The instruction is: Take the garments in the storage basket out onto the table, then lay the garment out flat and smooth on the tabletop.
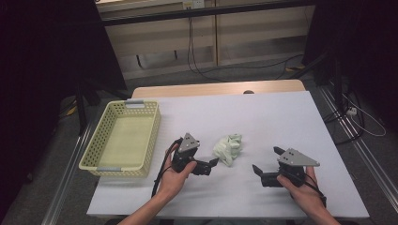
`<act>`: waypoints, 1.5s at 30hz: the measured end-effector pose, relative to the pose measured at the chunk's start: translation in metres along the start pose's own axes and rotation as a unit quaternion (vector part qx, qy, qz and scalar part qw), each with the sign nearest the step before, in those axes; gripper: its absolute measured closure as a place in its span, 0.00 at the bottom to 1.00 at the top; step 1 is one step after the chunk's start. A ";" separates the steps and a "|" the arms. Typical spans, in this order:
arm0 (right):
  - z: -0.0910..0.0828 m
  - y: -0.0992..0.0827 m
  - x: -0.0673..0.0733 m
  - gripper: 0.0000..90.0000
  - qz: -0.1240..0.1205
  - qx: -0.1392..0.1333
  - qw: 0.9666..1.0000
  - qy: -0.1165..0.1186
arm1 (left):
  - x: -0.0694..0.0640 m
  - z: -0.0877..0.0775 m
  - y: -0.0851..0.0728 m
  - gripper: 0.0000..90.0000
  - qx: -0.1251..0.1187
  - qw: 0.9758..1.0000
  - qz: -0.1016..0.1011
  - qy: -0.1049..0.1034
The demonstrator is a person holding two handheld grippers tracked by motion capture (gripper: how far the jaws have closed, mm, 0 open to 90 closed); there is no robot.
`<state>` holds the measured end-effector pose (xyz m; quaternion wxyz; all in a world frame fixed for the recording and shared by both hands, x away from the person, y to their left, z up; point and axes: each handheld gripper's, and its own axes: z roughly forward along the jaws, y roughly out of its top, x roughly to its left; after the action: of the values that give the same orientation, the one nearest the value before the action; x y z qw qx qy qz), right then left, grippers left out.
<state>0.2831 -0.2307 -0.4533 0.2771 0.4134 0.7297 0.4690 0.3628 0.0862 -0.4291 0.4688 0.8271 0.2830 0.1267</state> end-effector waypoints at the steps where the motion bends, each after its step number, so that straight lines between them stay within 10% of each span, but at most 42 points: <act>1: 0.000 0.000 0.000 0.02 0.000 0.000 1.000 0.000 | 0.000 0.000 0.000 0.04 0.000 1.000 0.000 0.000; 29: 0.082 0.051 0.023 0.19 -0.052 0.025 0.995 0.080 | 0.008 -0.007 -0.008 0.04 -0.001 1.000 -0.005 0.014; 45: 0.093 0.038 0.022 0.67 -0.045 0.070 0.993 0.086 | 0.008 -0.003 -0.012 0.04 0.015 1.000 0.004 0.022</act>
<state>0.3585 -0.1610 -0.4564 0.2046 0.3570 0.7996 0.4374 0.3636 0.0982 -0.4384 0.4494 0.8323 0.2917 0.1422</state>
